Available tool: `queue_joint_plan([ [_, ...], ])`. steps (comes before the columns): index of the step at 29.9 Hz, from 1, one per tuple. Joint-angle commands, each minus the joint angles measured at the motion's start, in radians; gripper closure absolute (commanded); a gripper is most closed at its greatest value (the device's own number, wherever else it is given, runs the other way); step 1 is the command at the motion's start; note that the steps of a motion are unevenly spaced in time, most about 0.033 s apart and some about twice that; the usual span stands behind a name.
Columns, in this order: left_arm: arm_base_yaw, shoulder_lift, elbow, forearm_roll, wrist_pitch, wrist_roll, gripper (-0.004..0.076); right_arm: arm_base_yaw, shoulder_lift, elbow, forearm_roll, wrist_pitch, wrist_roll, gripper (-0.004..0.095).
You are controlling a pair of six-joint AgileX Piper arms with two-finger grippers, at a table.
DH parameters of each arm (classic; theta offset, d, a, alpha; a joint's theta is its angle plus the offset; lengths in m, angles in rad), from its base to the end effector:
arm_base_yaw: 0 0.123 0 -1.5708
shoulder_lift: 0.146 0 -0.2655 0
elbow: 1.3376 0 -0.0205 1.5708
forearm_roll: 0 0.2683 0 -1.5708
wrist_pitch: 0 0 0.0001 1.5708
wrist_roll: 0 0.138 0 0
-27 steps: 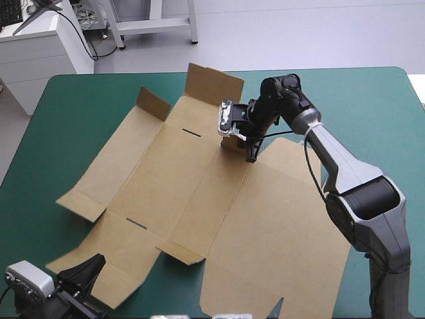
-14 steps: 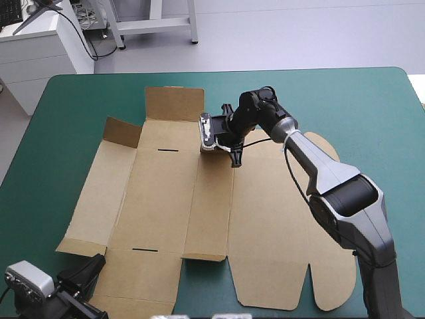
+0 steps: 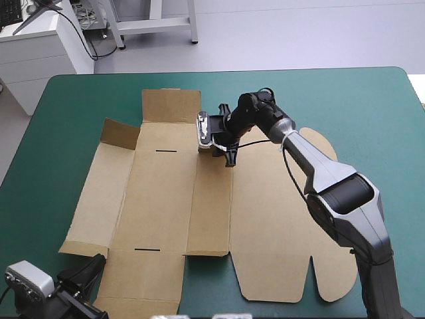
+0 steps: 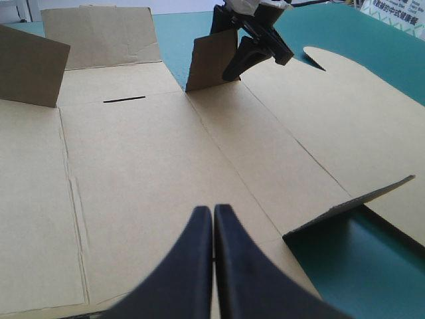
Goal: Fold the box
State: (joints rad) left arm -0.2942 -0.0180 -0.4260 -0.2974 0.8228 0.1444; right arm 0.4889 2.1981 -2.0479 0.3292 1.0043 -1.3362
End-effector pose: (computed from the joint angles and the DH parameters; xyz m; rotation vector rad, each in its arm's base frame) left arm 0.0751 -0.0538 0.2745 0.3673 1.8203 -0.4470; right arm 0.4426 0.2781 0.2019 -1.9354 1.6678 0.1095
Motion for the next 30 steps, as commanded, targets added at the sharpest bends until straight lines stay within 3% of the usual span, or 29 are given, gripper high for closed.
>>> queue_joint_plan([
  [1, -0.003, -0.005, -0.024, -0.026, -0.078, -0.005, 0.0732, 0.000, -0.073, -0.074, 0.038, -0.015, 0.090, 0.0053],
  [7, -0.003, -0.005, -0.024, -0.026, -0.078, -0.005, 0.0731, -0.002, -0.135, -0.207, -0.001, 0.120, 0.426, 0.0027],
  [9, -0.003, -0.005, -0.024, -0.026, -0.078, -0.005, 0.0728, -0.002, -0.152, -0.238, -0.066, 0.150, 0.561, 0.0033],
  [12, -0.003, -0.005, -0.024, -0.026, -0.076, -0.005, 0.0682, -0.002, -0.161, -0.262, -0.184, 0.190, 0.691, 0.0148],
  [13, -0.003, -0.005, -0.024, -0.026, -0.076, -0.005, 0.0648, -0.002, -0.161, -0.269, -0.223, 0.210, 0.733, 0.0233],
  [15, -0.003, -0.005, -0.024, -0.026, -0.076, -0.003, 0.0548, -0.002, -0.161, -0.270, -0.274, 0.240, 0.793, 0.0508],
  [17, -0.003, -0.005, -0.024, -0.026, -0.076, -0.003, 0.0416, -0.003, -0.161, -0.273, -0.329, 0.245, 0.889, 0.0869],
  [18, -0.003, -0.005, -0.024, -0.026, -0.076, -0.003, 0.0350, -0.003, -0.161, -0.273, -0.342, 0.240, 0.952, 0.0914],
  [21, -0.003, -0.005, -0.024, -0.026, -0.078, -0.003, 0.0246, -0.015, -0.166, -0.273, -0.368, 0.238, 1.088, 0.0905],
  [24, -0.003, -0.005, -0.023, -0.024, -0.080, -0.003, 0.0256, -0.036, -0.178, -0.272, -0.380, 0.246, 1.236, 0.0905],
  [30, -0.003, 0.000, -0.023, 0.022, -0.091, -0.019, 0.0283, -0.050, -0.289, -0.190, -0.368, 0.244, 1.304, 0.0907],
])
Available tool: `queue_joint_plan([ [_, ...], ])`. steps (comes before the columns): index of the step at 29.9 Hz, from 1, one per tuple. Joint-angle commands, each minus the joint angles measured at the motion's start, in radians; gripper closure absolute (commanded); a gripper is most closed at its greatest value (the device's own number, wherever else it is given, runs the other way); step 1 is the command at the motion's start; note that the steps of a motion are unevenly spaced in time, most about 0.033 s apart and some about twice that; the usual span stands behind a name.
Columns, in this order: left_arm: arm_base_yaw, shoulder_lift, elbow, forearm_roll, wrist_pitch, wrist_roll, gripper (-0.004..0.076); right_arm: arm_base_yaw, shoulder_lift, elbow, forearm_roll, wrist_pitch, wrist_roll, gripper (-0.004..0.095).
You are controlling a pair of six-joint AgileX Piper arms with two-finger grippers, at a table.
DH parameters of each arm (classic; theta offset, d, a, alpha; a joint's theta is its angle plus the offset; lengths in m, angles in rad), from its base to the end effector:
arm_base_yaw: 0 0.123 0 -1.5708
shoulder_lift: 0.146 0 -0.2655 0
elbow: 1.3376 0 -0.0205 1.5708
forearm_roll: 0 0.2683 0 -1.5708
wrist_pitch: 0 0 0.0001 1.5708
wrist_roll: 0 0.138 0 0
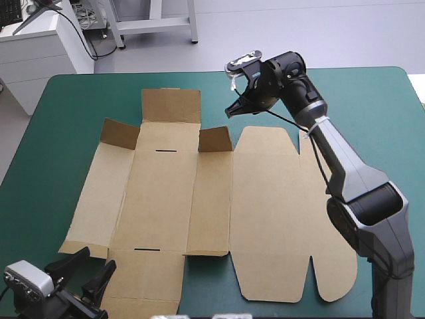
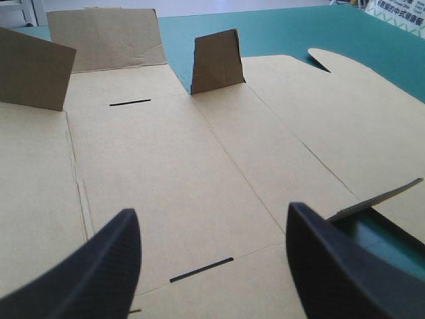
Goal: Fold the box
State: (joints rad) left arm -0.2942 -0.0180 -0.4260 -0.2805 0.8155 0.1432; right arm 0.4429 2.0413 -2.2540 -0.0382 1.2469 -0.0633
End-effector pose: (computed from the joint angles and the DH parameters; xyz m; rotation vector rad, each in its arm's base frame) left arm 0.0762 -0.0522 0.2751 0.3659 1.8145 -0.4282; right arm 0.4397 0.2030 0.3265 -0.6316 2.4394 0.1036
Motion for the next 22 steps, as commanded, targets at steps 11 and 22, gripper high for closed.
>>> queue_joint_plan([
  [11, -0.003, 0.177, -0.106, 0.108, -0.238, -0.036, 0.0283, -0.004, -0.507, 0.516, -0.003, -0.196, 0.099, 0.0908],
  [22, -0.003, 0.633, -0.454, 0.320, -0.189, -0.042, 0.0283, -0.004, -0.899, 0.989, -0.003, -0.333, 0.114, 0.0908],
])
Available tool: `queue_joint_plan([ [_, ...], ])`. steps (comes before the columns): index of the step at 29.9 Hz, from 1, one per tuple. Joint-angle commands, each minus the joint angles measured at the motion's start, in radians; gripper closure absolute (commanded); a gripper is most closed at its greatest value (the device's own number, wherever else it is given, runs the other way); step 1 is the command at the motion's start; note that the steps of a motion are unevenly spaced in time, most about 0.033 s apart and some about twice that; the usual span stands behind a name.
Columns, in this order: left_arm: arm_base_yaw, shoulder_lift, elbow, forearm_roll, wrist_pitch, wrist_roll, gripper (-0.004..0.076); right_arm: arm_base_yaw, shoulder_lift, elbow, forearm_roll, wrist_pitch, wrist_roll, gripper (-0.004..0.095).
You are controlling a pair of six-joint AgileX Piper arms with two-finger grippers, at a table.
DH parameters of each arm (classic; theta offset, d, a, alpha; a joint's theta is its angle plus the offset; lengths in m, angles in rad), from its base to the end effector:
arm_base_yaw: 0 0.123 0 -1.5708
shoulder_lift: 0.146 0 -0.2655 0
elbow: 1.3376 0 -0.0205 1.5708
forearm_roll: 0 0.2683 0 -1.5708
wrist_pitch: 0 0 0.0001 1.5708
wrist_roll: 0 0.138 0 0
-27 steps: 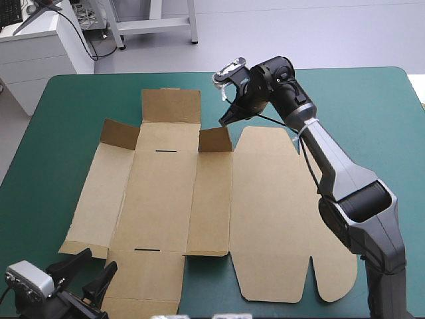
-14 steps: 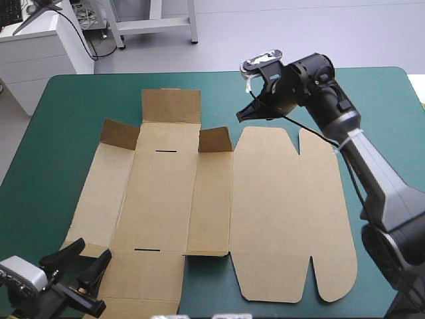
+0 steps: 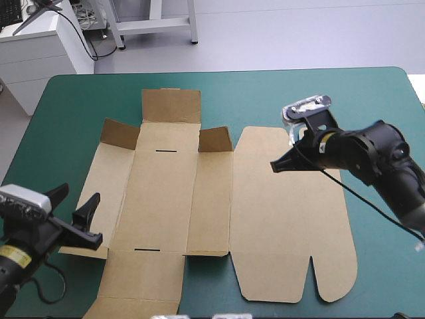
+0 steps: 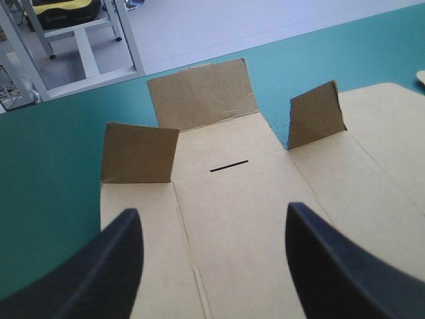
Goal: Fold the box
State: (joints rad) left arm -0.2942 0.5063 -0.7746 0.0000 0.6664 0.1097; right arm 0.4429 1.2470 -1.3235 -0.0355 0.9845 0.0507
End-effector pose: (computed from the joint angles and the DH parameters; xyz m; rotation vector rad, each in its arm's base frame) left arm 0.1577 -0.0478 0.3545 0.3778 1.8454 -0.1265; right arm 0.2804 0.1285 0.3473 -0.4769 2.3513 0.1873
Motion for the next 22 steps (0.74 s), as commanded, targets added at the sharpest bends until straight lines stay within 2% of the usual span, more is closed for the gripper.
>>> queue_joint_plan([
  [1, -0.003, 0.153, -0.134, 0.044, -0.019, -0.009, 0.0283, -0.004, -0.129, 0.083, -0.003, -0.079, 0.000, 0.0908],
  [3, -0.003, 0.242, -0.207, 0.068, 0.048, -0.023, 0.0283, -0.004, -0.186, 0.143, 0.002, -0.102, -0.004, 0.0908],
  [8, -0.001, 0.451, -0.368, 0.288, 0.279, -0.167, 0.0283, -0.004, -0.308, 0.274, 0.007, -0.150, 0.010, 0.0908],
  [12, 0.044, 0.568, -0.407, 0.286, 0.327, -0.172, 0.0283, -0.004, -0.390, 0.377, 0.046, -0.178, 0.014, 0.0908],
  [15, 0.156, 0.624, -0.407, 0.119, 0.329, -0.123, 0.0283, -0.004, -0.446, 0.449, 0.108, -0.214, 0.019, 0.0908],
  [18, 0.307, 0.671, -0.407, -0.078, 0.344, -0.008, 0.0283, -0.004, -0.496, 0.516, 0.138, -0.240, 0.010, 0.0908],
  [22, 0.557, 0.755, -0.407, -0.339, 0.467, 0.213, 0.0283, -0.004, -0.571, 0.596, 0.138, -0.247, 0.003, 0.0908],
])
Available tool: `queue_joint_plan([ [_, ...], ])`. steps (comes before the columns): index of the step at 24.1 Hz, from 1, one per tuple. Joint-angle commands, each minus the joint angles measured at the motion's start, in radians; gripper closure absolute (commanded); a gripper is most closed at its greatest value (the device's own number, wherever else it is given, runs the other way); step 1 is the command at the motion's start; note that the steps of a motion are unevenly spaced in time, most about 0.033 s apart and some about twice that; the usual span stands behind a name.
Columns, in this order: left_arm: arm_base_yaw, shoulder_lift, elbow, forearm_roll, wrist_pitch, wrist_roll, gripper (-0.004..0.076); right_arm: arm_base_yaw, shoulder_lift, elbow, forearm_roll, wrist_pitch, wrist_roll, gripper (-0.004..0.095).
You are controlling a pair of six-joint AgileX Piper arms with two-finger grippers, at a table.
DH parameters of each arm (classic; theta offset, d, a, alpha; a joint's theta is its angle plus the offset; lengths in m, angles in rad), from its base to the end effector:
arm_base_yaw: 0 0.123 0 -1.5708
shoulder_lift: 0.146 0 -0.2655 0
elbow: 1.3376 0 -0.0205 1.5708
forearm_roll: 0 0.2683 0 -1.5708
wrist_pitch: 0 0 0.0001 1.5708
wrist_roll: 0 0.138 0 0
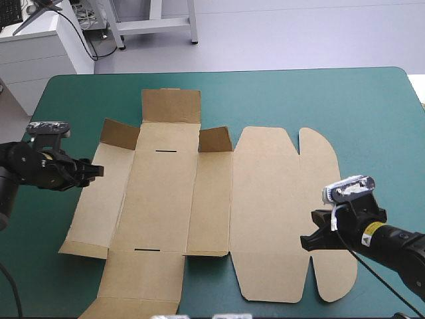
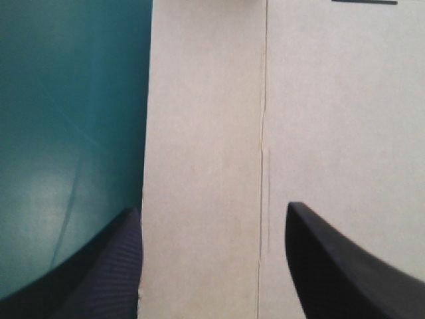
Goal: Fold the box
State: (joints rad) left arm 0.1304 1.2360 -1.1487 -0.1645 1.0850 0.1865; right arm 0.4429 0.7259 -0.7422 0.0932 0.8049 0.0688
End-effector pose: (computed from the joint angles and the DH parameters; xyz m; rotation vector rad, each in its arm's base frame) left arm 0.2830 0.0170 0.2838 0.0201 2.6354 -0.1115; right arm 0.1761 0.0938 0.2857 -0.3893 2.2635 0.3779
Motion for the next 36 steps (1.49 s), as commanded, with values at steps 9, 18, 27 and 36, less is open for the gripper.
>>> queue_joint_plan([
  [9, 0.338, 0.253, 0.015, -0.395, 0.138, 0.324, 0.0283, -0.004, -0.318, 0.117, 0.085, -0.071, -0.140, 0.0908],
  [18, 0.297, 0.286, 0.175, -0.334, 0.041, 0.422, 0.0283, -0.004, -0.443, 0.145, 0.109, -0.033, -0.172, 0.0908],
  [27, 0.283, 0.281, 0.186, -0.397, 0.113, 0.397, 0.0283, -0.004, -0.443, 0.145, 0.109, -0.029, -0.176, 0.0908],
  [36, 0.188, 0.278, 0.198, -0.430, 0.217, 0.396, 0.0295, -0.004, -0.443, 0.145, 0.109, -0.045, -0.210, 0.0908],
])
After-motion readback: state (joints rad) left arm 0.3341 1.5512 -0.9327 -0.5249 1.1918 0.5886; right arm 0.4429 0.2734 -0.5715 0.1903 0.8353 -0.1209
